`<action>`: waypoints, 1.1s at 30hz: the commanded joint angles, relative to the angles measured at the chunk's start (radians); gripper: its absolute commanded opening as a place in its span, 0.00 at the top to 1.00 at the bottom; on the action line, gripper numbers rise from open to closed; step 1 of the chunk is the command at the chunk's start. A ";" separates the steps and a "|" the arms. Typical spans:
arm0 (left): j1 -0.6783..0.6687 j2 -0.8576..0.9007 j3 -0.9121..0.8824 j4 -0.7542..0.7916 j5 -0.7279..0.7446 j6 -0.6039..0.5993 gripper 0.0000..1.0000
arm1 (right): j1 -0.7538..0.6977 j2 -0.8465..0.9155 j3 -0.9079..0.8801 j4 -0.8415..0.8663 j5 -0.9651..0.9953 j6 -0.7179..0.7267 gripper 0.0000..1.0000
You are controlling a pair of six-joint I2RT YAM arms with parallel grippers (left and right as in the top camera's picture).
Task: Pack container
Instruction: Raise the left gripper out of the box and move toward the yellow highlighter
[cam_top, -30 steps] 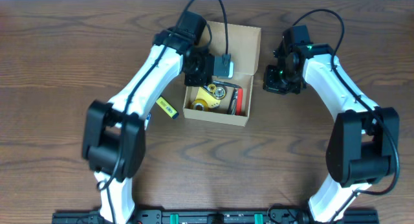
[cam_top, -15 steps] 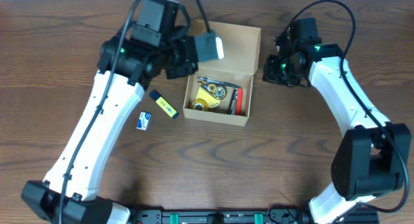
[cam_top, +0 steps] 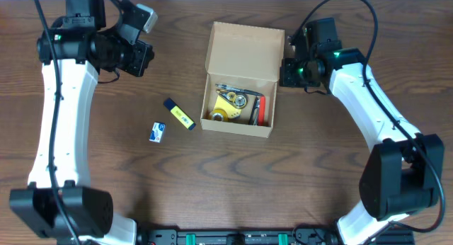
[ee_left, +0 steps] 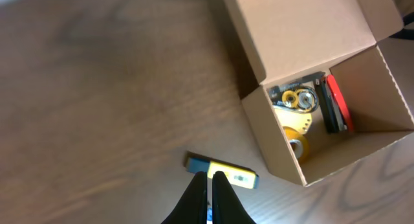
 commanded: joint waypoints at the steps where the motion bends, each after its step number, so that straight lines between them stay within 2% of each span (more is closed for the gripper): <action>1: 0.005 0.047 -0.029 -0.013 0.042 -0.065 0.94 | 0.007 -0.011 0.014 0.016 0.013 -0.037 0.99; 13: -0.002 0.184 -0.044 0.000 0.064 -0.102 0.94 | 0.008 -0.011 0.014 0.060 -0.039 -0.085 0.98; 19: 0.000 0.189 -0.044 0.024 0.059 -0.102 0.94 | 0.008 -0.011 0.014 0.064 -0.035 -0.086 0.98; 25: 0.005 0.189 -0.050 0.063 0.059 -0.102 0.94 | 0.008 -0.011 0.014 0.066 -0.076 -0.173 0.99; 33: 0.019 0.189 -0.078 0.071 0.021 -0.135 0.94 | 0.007 -0.014 0.014 0.020 -0.096 -0.161 0.99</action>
